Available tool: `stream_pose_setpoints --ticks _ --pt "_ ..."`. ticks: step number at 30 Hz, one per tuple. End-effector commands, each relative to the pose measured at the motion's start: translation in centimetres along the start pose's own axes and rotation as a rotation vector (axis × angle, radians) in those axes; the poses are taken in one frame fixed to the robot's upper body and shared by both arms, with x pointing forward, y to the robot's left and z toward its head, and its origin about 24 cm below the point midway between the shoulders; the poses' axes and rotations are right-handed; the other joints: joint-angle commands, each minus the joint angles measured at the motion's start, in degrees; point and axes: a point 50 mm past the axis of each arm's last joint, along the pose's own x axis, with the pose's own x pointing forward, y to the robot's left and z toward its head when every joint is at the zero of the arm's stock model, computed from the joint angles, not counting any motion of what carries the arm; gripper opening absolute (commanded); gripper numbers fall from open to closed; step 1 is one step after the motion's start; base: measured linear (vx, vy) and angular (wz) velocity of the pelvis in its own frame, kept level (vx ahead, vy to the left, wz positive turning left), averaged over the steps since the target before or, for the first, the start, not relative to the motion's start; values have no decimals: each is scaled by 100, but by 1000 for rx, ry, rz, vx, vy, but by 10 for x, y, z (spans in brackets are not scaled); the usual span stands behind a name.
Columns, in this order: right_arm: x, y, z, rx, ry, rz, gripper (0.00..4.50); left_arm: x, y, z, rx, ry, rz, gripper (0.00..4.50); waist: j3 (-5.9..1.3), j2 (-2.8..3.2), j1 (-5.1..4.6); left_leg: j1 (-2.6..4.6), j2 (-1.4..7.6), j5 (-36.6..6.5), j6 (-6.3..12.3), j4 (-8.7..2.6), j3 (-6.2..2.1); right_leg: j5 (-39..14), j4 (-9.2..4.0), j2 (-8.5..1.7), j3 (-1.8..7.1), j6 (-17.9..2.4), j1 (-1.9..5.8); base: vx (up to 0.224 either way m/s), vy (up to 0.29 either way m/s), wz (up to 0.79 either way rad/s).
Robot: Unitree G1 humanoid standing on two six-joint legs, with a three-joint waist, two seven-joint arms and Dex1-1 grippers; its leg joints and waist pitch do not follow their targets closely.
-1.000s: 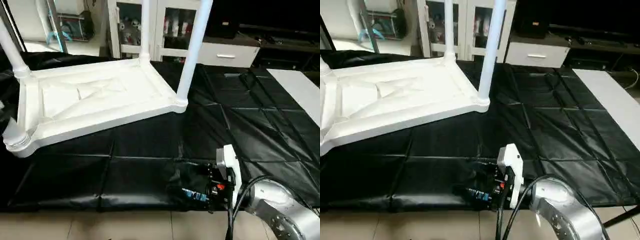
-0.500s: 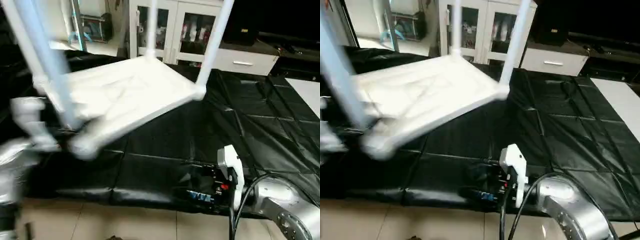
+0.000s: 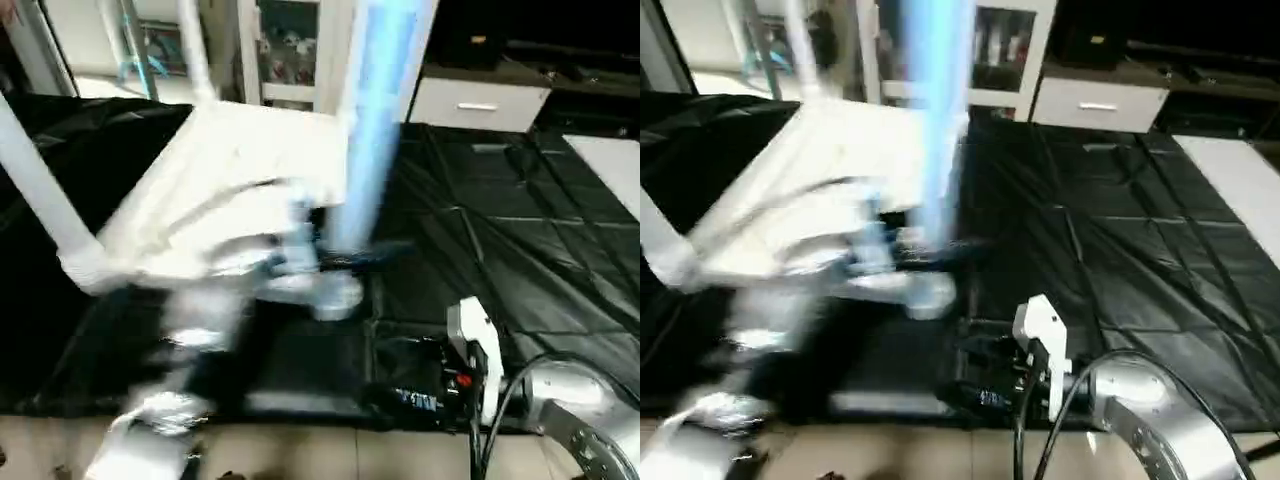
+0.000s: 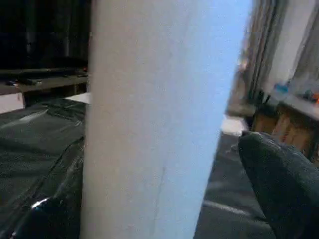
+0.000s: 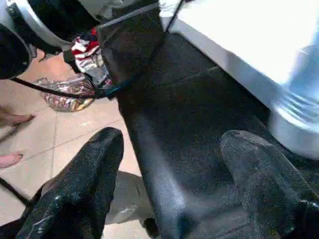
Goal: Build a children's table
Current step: Rotate table base
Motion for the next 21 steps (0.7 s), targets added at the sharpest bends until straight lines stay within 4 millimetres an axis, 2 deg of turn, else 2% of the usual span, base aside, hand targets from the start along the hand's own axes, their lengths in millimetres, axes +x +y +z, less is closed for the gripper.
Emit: stream_pose_setpoints --ticks 1,2,3,4,5,6,7,9,10,11,13,14,15,16,18,19,20,21 --pt "-4 0 3 -27 5 -23 344 8 1 -6 57 51 52 443 -399 -31 -2 8 67 -508 427 -321 12 352 -227 -166 142 -1316 352 52 11 0" --pt "-5 0 3 -29 3 -33 344 11 4 -13 96 106 98 443 -391 62 16 10 63 -458 508 -312 9 404 -225 -166 142 -1359 347 0 0 0" --pt "-6 -1 4 -29 2 -37 344 11 5 -15 108 124 105 443 -382 9 -8 8 60 -570 542 -314 18 269 -247 -165 139 -1335 364 0 0 0" --pt "-6 -1 3 -29 3 -37 344 10 6 -16 112 128 111 443 -372 -6 -11 -9 56 -651 536 -333 14 92 -265 -170 134 -1296 380 0 0 0" --pt "-7 0 3 -28 3 -39 344 8 9 -18 124 143 132 443 -356 -1 -18 -1 59 -845 488 -348 18 -360 -310 -182 130 -1217 369 0 0 0" --pt "-8 0 3 -27 3 -41 344 4 11 -18 109 139 137 443 -349 6 -23 6 65 -940 463 -354 19 -581 -332 -186 132 -1180 357 0 0 0" --pt "-8 0 2 -25 4 -42 344 2 13 -18 101 134 140 443 -328 7 -24 23 78 -1172 354 -379 18 -1152 -378 -192 134 -1097 328 0 0 0" --pt "-8 0 2 -24 4 -43 344 -1 15 -19 106 132 142 443 -312 19 -38 31 84 -1382 259 -405 12 -1511 -414 -181 130 -1006 304 0 0 0" --pt "-8 0 2 -24 4 -46 344 -13 19 -20 113 155 121 443 -311 -7 -41 38 90 -1434 240 -409 12 -1586 -421 -181 130 -980 295 0 0 0" --pt "-8 0 2 -24 4 -46 344 -13 19 -20 113 155 121 443 -304 -3 -33 65 94 -1505 225 -420 14 -1738 -435 -183 138 -933 261 0 0 0" --pt "-8 -2 2 -25 5 -52 344 -31 21 -24 102 203 76 443 -304 9 -30 50 92 -1520 177 -427 3 -1712 -422 -184 136 -913 264 0 0 0" --pt "-8 -3 2 -26 6 -53 344 -36 22 -25 99 221 65 443 -295 -18 -35 31 93 -1520 169 -446 -6 -1755 -408 -192 136 -890 270 0 0 0" --pt "-8 -4 2 -30 10 -55 344 -47 23 -29 92 267 47 443 -294 -13 -50 22 86 -1541 150 -453 -6 -1853 -407 -183 131 -835 262 0 0 0" --pt "-8 -4 2 -30 10 -55 344 -47 23 -29 92 267 47 443 -297 3 -71 43 94 -1562 124 -450 -2 -1829 -413 -185 138 -844 243 0 0 0" --pt "-9 -5 2 -35 17 -53 344 -57 28 -32 105 325 54 443 -309 -10 -72 56 97 -1502 121 -437 4 -1660 -397 -184 143 -896 237 0 0 0" --pt "-9 -5 2 -37 20 -52 344 -66 31 -36 122 386 62 443 -312 -2 -71 64 103 -1439 147 -438 9 -1458 -374 -178 143 -972 231 0 0 0" --pt "-9 -6 3 -41 26 -50 344 -74 35 -42 155 475 65 443 -310 -37 -71 69 104 -1420 174 -432 20 -1405 -368 -177 143 -983 227 0 0 0" --pt "-9 -7 3 -42 26 -50 344 -75 36 -43 160 488 66 443 -307 -22 -68 69 100 -1419 179 -434 18 -1422 -370 -175 145 -963 223 0 0 0"
